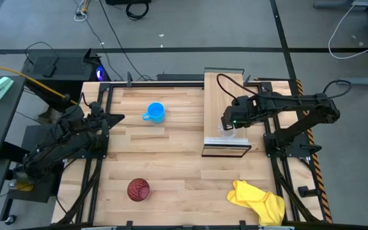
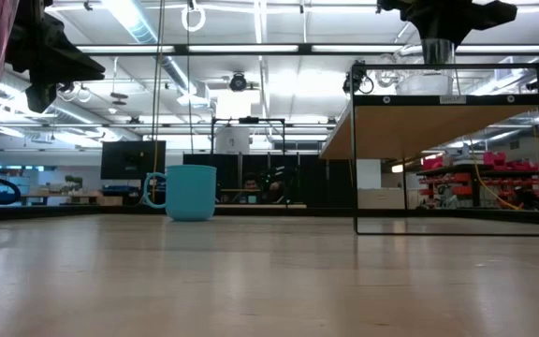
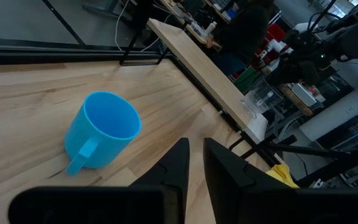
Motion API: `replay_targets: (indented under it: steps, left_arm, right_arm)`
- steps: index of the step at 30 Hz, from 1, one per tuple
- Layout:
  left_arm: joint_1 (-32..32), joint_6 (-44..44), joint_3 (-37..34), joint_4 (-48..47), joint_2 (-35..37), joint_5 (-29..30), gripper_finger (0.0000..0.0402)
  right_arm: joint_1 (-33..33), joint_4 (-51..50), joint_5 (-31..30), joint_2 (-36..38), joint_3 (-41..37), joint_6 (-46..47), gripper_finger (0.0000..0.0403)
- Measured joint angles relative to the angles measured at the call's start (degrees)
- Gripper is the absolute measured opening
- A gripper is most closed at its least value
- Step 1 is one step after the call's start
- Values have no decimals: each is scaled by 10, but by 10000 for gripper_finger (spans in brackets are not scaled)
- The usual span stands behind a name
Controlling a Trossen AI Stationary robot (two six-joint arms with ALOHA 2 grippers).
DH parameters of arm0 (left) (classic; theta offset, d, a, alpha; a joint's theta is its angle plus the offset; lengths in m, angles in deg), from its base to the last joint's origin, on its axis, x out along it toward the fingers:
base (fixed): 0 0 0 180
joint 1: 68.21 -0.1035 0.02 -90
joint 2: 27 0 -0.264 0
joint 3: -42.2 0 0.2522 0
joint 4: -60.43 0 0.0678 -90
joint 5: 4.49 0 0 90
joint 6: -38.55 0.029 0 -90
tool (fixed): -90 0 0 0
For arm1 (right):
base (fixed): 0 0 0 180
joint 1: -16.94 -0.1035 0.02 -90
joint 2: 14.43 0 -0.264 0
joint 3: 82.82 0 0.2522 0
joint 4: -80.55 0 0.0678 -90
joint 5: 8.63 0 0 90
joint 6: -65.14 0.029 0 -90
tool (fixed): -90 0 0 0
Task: Stack small to large cups/mugs on shelf
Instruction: Put the transparent cup on the shelf, then put the blue cup on the shelf
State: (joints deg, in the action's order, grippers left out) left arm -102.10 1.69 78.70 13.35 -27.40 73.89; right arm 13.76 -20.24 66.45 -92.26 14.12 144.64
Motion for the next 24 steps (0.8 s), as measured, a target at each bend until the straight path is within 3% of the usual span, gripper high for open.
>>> replay_targets:
  steps: [16,24]
  left_arm:
    - [0,-1,0,8,0,0,62]
    - [0,-28,0,132,-33,0,64]
  right_arm:
    - [-18,1,0,93,0,18,65]
    - [-39,1,-1,153,0,24,65]
